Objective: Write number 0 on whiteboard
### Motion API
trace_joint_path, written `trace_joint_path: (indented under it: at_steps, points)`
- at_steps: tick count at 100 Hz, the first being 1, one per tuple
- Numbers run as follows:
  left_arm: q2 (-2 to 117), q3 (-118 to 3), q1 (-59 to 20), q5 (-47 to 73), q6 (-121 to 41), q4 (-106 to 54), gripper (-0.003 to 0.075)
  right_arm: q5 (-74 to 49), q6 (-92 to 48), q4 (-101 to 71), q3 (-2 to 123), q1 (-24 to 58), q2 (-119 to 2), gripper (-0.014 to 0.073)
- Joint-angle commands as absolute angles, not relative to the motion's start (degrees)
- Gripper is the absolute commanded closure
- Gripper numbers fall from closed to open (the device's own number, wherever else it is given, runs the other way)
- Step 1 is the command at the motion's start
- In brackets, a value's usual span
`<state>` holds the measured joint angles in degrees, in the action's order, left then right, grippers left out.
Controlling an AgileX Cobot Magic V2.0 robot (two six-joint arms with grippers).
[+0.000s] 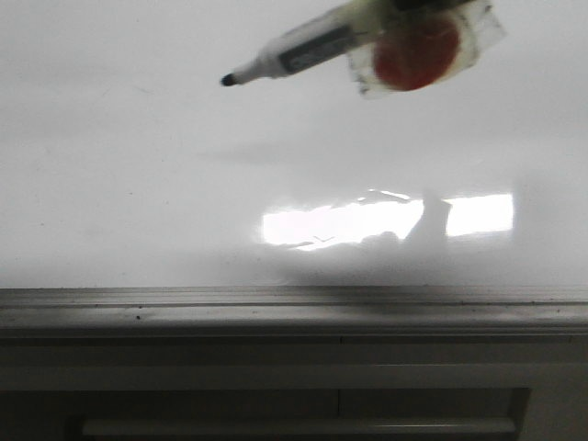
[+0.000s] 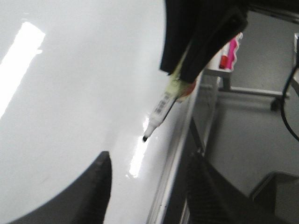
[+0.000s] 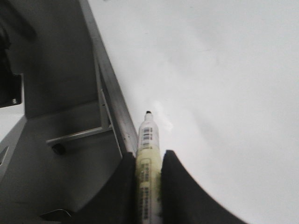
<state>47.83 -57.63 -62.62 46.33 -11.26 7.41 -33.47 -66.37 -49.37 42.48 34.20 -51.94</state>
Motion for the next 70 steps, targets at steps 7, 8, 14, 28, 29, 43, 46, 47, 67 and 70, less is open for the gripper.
trace_joint_path:
  at_steps: [7, 8, 14, 28, 29, 43, 46, 47, 67, 70]
  points:
    - [36.05, -56.96, -61.79, 46.69, 9.1, 20.87, 0.0594, -31.67, -64.87, -50.81, 40.61, 28.72, -43.87, 0.064]
    - [35.45, -56.51, -61.79, 46.91, 10.07, 21.41, 0.0606, -31.67, -64.49, -50.46, 40.26, 28.25, -43.04, 0.064]
    - [30.12, -54.51, -61.79, 47.71, 16.94, 25.01, 0.0653, -31.67, -61.66, -48.14, 38.81, 26.35, -39.91, 0.064]
    - [20.57, -48.99, -61.79, 49.32, 24.28, 29.72, 0.074, -31.88, -50.03, -36.22, 38.74, 22.72, -36.2, 0.064]
    - [20.23, -48.44, -61.79, 49.32, 24.65, 29.96, 0.074, -31.84, -49.37, -35.61, 38.85, 22.58, -36.2, 0.064]
    - [17.15, -44.14, -61.79, 49.69, 28.33, 32.42, 0.074, -36.18, -38.12, -27.2, 43.49, 21.69, -38.44, 0.064]
    - [17.15, -43.6, -61.79, 49.69, 28.33, 32.29, 0.074, -37.54, -36.19, -26.4, 44.86, 21.69, -39.34, 0.0639]
    - [17.15, -43.47, -61.79, 49.69, 28.33, 32.29, 0.074, -38.27, -35.29, -26.12, 45.57, 21.69, -39.85, 0.0639]
    - [17.26, -40.82, -61.79, 47.82, 28.33, 31.85, 0.074, -42.94, -32.53, -25.36, 53.02, 22.4, -46.11, 0.0638]
    - [17.26, -40.81, -61.79, 47.69, 28.33, 31.85, 0.074, -42.47, -32.53, -25.36, 53.51, 22.67, -46.66, 0.0638]
